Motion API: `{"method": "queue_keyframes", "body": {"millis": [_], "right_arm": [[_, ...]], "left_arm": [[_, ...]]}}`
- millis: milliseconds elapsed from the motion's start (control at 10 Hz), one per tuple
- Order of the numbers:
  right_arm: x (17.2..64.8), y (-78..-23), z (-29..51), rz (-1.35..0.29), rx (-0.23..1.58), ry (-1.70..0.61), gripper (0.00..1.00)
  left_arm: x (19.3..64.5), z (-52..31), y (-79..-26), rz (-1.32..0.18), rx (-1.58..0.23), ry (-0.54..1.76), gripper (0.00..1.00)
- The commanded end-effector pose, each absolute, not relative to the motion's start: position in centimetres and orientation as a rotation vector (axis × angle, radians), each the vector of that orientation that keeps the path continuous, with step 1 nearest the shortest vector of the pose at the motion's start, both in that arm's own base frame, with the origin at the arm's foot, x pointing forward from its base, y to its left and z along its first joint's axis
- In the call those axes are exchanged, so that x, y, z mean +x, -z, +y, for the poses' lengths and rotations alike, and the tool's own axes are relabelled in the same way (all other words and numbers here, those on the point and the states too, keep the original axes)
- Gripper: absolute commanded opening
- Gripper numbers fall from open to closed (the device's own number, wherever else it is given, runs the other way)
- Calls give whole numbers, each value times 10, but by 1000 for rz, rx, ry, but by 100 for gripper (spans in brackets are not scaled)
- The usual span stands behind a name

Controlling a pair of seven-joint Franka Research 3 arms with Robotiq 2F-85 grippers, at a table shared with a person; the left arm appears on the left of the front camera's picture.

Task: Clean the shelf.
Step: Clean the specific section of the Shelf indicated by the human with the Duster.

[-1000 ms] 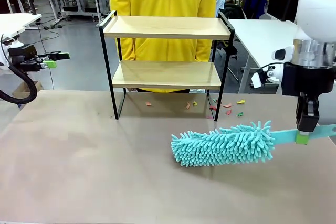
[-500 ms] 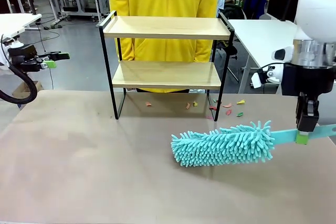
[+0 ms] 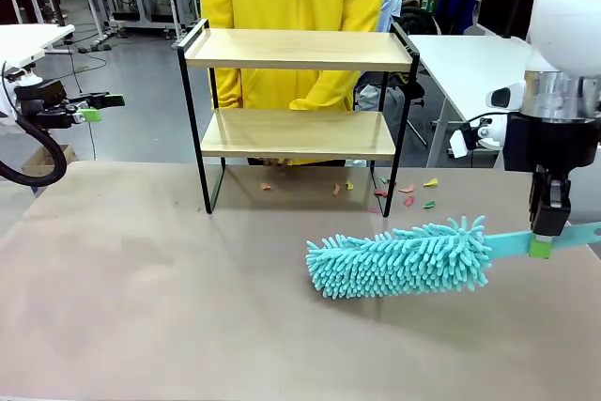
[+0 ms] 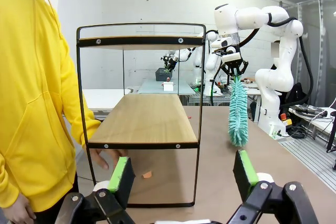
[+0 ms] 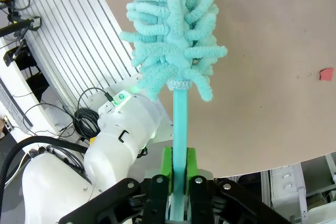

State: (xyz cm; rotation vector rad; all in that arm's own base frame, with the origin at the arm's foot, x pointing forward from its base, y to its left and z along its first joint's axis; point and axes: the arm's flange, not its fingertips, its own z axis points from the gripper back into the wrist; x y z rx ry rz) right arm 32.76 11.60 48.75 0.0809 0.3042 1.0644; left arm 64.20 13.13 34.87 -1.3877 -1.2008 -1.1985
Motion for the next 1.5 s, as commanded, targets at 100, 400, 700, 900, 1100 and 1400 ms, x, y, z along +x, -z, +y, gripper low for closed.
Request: {"method": "queue_keyframes", "body": {"millis": [100, 400, 700, 900, 1100, 1400], "right_arm": [[332, -492, 115, 289, 73, -1043, 13], [332, -492, 115, 289, 73, -1043, 13], [332, -492, 115, 289, 73, -1043, 13], [332, -492, 115, 289, 73, -1043, 13], [332, -492, 115, 289, 73, -1043, 13], [332, -492, 115, 289, 73, -1043, 13]], "left_arm": [[639, 131, -349, -1205, -1382, 1215, 100], [639, 131, -349, -1205, -1382, 1215, 100], [639, 131, -349, -1205, -1382, 1215, 100], [639, 131, -349, -1205, -1382, 1215, 100], [639, 131, -349, -1205, -1382, 1215, 100], [639, 131, -349, -1205, -1382, 1215, 100]]}}
